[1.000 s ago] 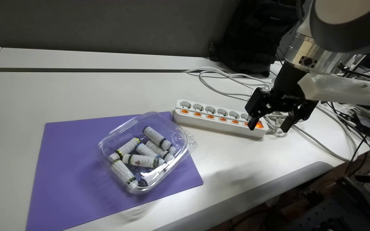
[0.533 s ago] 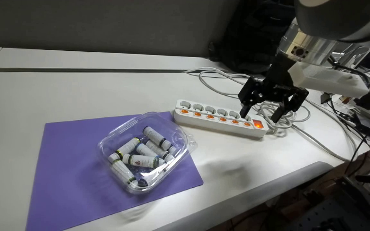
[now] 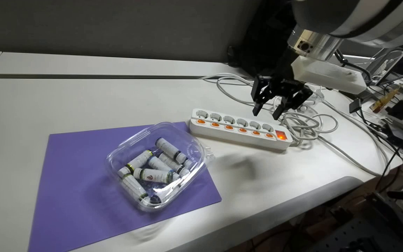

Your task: Turn on the second switch from the right

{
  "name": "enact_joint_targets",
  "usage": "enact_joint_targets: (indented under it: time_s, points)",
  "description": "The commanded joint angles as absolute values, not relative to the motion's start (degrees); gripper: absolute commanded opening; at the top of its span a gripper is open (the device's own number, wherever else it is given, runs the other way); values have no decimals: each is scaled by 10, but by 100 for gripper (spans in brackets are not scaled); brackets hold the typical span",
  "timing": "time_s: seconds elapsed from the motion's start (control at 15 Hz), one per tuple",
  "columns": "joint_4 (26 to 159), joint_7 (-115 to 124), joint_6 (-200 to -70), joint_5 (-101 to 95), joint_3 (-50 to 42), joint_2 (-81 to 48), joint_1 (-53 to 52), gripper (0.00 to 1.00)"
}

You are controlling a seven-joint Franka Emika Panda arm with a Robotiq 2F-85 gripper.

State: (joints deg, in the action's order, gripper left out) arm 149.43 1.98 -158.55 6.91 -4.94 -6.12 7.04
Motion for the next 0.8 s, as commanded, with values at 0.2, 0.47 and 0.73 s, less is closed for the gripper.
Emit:
enact_joint_targets:
  time_s: [0.2, 0.47, 0.73]
  points:
    - [1429, 36, -1586, 50, -58, -135, 64, 10]
    - [1417, 37, -1588, 35, -63, -167, 60, 0]
    - [1418, 25, -1587, 50, -58, -166, 70, 0]
